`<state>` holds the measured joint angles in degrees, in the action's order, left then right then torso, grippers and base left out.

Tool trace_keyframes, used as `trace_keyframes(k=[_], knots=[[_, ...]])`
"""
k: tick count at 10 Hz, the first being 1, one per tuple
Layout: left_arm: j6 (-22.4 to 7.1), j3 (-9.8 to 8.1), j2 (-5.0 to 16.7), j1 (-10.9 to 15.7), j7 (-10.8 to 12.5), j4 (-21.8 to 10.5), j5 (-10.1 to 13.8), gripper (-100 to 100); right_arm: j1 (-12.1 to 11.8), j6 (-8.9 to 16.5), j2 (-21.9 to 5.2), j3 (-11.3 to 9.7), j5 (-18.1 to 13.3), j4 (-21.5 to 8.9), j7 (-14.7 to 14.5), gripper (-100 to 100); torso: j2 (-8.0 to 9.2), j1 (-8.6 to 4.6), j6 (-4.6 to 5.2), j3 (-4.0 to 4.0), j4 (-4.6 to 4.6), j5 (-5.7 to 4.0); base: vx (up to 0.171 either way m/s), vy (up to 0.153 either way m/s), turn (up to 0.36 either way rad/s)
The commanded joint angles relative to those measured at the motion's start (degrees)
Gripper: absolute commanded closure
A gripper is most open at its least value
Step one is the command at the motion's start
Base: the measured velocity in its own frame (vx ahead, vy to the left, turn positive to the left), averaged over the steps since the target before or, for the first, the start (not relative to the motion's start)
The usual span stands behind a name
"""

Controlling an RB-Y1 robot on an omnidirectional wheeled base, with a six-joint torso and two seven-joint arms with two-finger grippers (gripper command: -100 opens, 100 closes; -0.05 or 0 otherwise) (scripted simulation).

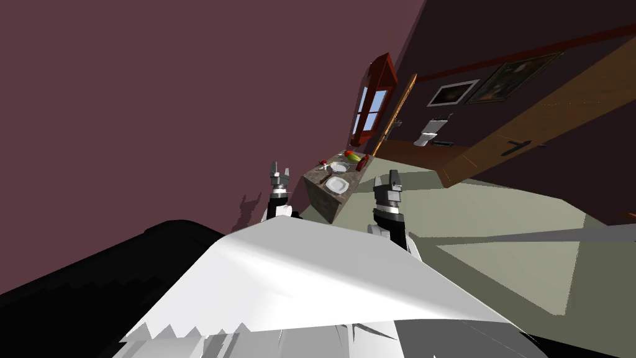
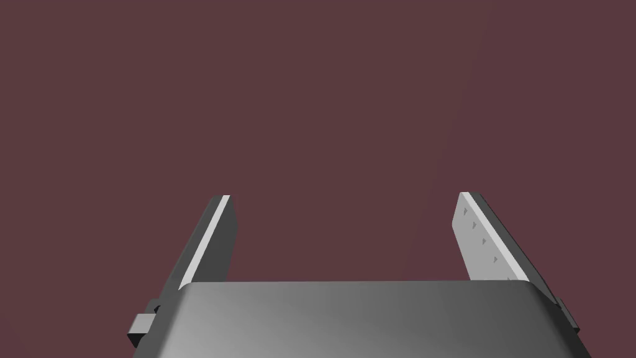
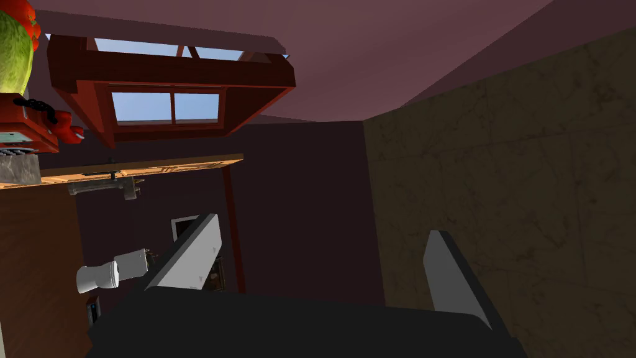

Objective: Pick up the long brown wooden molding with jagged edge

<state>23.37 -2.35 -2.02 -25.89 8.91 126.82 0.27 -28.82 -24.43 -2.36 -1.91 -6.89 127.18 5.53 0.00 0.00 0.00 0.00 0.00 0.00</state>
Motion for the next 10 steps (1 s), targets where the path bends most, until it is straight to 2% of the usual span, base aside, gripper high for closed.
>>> trace_keyframes(k=[1, 3, 4, 6, 7, 8, 9, 10], knots=[[0.1, 0.46, 2.4, -0.2, 0.1, -0.5, 0.2, -100, 0.0, 0.0, 0.0, 0.0, 0.0, 0.0, 0.0, 0, 0.00, 0.00, 0.00, 0.00, 0.00, 0.00, -0.004, -0.011, -0.051], [0.2, 1.60, 5.9, -0.7, 0.4, -1.7, 0.7, -100, 0.0, 0.0, 0.0, 0.0, 0.0, 0.0, 0.0, 0, 0.06, -0.07, 0.01, 0.03, 0.01, -0.01, -0.020, -0.033, -0.093], [0.2, 1.60, 6.6, -0.7, 0.4, -1.7, 0.7, -100, 0.0, 0.0, 0.0, 0.0, 0.0, 0.0, 0.0, 0, 0.08, -0.13, 0.01, 0.05, 0.02, -0.03, -0.016, -0.033, -0.028], [0.5, 3.44, 10.6, -1.4, 0.8, -3.5, 1.3, -100, 0.0, 0.0, 0.0, 0.0, 0.0, 0.0, 0.0, 0, 0.08, -0.12, 0.01, 0.04, 0.01, -0.03, -0.025, -0.041, -0.106], [0.5, 3.44, 11.8, -1.4, 0.8, -3.5, 1.3, -100, 0.0, 0.0, 0.0, 0.0, 0.0, 0.0, 0.0, 0, 0.11, -0.16, 0.02, 0.06, 0.02, -0.03, -0.022, -0.033, -0.049], [0.6, 4.61, 13.8, -1.8, 1.1, -4.6, 1.7, -100, 0.0, 0.0, 0.0, 0.0, 0.0, 0.0, 0.0, 0, 0.10, -0.12, 0.00, 0.06, 0.02, -0.03, -0.010, -0.034, -0.098], [0.6, 4.61, 14.7, -1.8, 1.1, -4.6, 1.7, -100, 0.0, 0.0, 0.0, 0.0, 0.0, 0.0, 0.0, 0, 0.06, -0.12, 0.01, 0.04, 0.01, -0.02, -0.010, -0.029, -0.053], [0.8, 5.95, 16.9, -2.3, 1.4, -5.8, 2.1, -100, 0.0, 0.0, 0.0, 0.0, 0.0, 0.0, 0.0, 0, 0.05, -0.09, 0.00, 0.03, 0.01, -0.02, -0.020, -0.048, -0.118]])
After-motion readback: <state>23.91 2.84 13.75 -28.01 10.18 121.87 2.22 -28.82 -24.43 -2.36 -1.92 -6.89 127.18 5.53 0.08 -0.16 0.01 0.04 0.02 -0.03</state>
